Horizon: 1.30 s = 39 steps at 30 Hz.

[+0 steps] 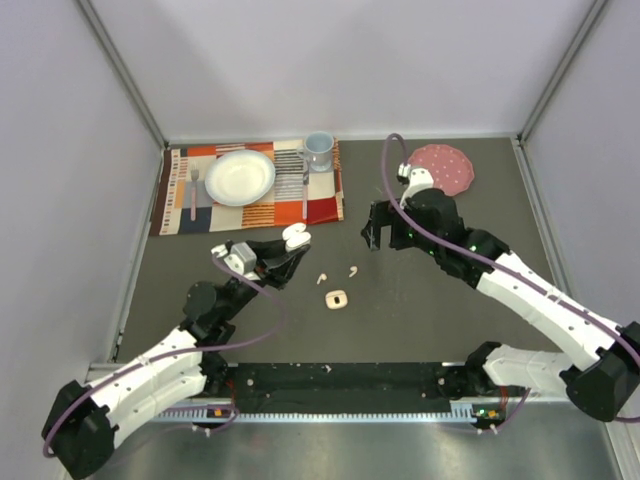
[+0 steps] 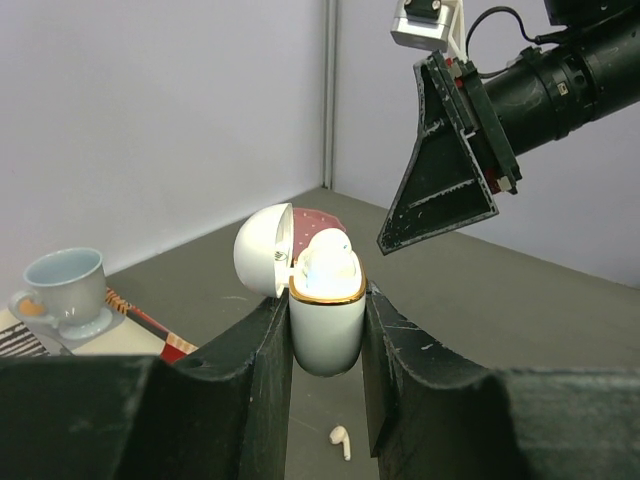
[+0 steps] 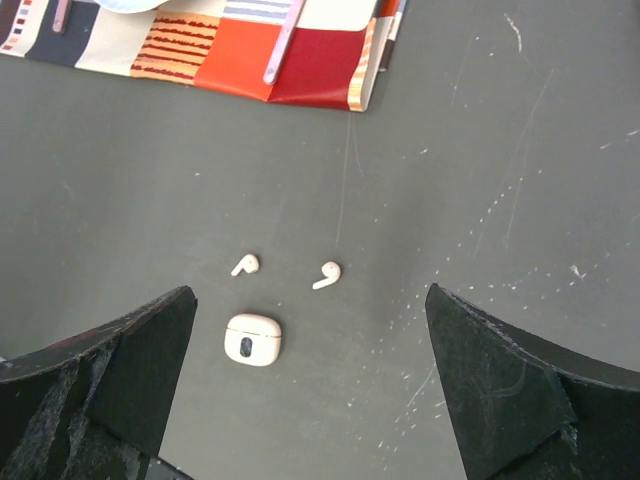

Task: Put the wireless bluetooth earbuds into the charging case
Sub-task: Close the charging case with the earbuds.

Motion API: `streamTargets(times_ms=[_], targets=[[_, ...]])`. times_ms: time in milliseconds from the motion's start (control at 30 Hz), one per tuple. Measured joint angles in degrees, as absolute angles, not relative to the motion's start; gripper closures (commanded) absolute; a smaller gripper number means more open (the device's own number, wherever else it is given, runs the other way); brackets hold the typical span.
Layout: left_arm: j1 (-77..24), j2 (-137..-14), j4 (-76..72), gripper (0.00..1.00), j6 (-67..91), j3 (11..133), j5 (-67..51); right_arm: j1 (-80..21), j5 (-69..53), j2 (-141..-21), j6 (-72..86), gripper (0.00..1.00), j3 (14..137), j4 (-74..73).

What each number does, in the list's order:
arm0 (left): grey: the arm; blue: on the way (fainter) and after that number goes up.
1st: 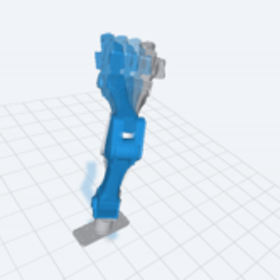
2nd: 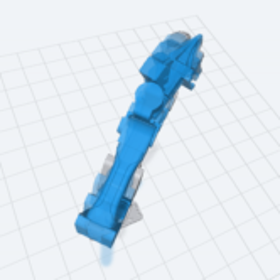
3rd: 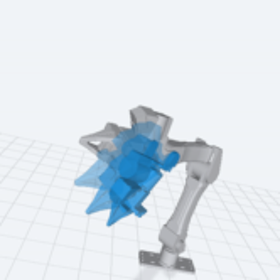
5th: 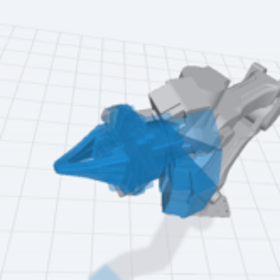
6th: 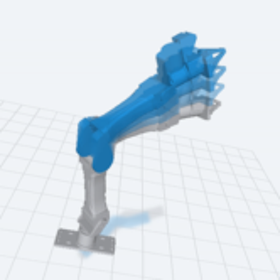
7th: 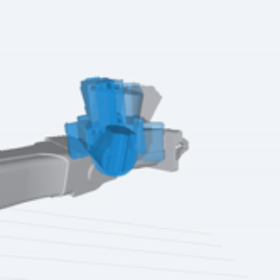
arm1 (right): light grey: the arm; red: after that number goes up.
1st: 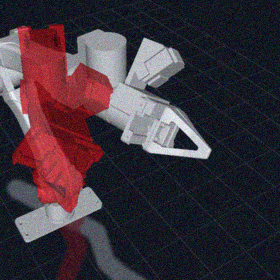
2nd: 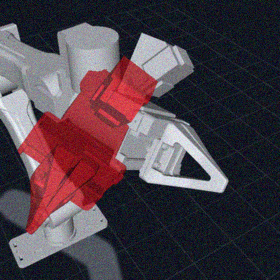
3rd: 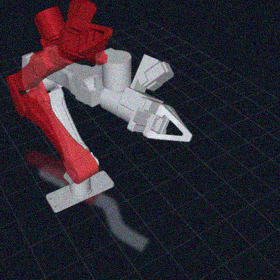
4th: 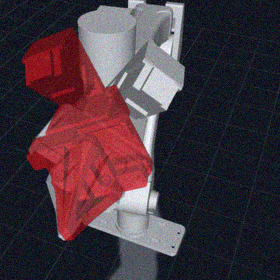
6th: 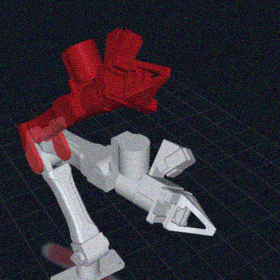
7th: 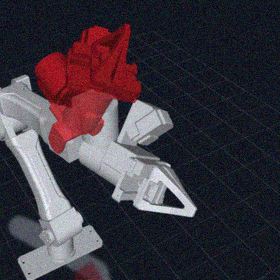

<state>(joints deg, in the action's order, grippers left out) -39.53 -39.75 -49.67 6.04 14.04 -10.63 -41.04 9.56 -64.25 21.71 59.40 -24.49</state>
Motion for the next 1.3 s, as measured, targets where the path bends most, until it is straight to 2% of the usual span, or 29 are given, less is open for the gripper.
streamTargets(times_ms=[200, 467, 800, 1300], targets=[[-39.5, -40.1, -49.1, 1.00, 7.2, 14.0, -11.2, -39.0, 2.7, -64.2, 24.8, 0.01, 59.3, -23.6], [-39.5, -44.7, -50.8, 1.00, 8.6, 14.0, -16.8, -37.7, -8.1, -64.7, 31.4, 0.01, 58.5, -14.7], [-39.5, -47.3, -53.0, 1.00, 9.6, 14.2, -22.5, -37.7, -12.2, -68.1, 33.1, 0.07, 58.5, -11.1], [-39.5, -52.1, -53.6, 1.00, 10.8, 17.0, -30.2, -42.0, -10.8, -71.3, 33.3, 0.07, 58.8, -9.3]])
